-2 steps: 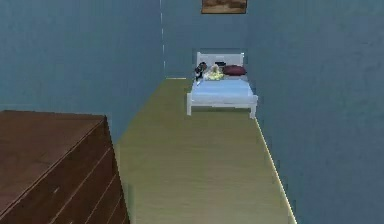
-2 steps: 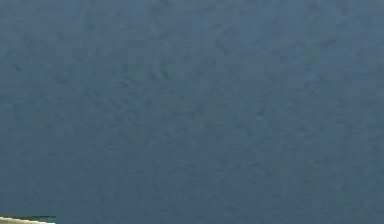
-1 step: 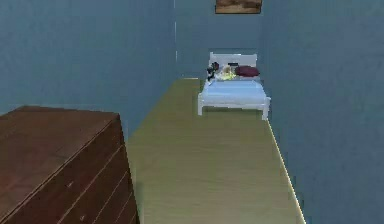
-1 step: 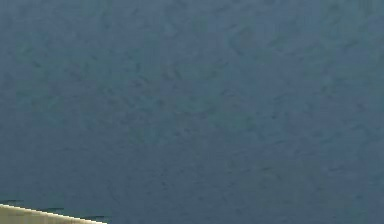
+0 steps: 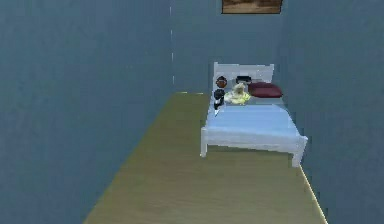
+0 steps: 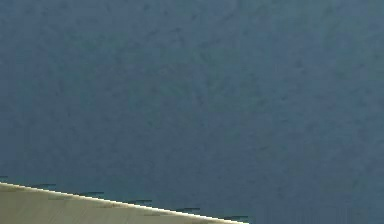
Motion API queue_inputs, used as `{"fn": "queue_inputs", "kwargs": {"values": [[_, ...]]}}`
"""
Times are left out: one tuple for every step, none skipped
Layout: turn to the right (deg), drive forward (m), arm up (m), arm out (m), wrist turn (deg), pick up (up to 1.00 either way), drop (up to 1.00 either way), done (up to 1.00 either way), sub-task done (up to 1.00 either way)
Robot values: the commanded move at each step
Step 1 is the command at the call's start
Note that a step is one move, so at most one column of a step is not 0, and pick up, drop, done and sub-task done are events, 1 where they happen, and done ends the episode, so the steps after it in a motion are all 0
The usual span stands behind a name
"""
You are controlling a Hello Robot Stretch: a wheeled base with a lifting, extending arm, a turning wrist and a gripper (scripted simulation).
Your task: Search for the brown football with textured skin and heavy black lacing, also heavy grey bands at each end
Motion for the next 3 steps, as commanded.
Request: {"fn": "queue_inputs", "kwargs": {"values": [[-24.0, 0.0, 0.0, 0.0, 0.0, 0.0, 0.0, 0.0, 0.0], [0.0, 0.05, 0.0, 0.0, 0.0, 0.0, 0.0, 0.0, 0.0], [15.0, 0.0, 0.0, 0.0, 0.0, 0.0, 0.0, 0.0, 0.0]]}}
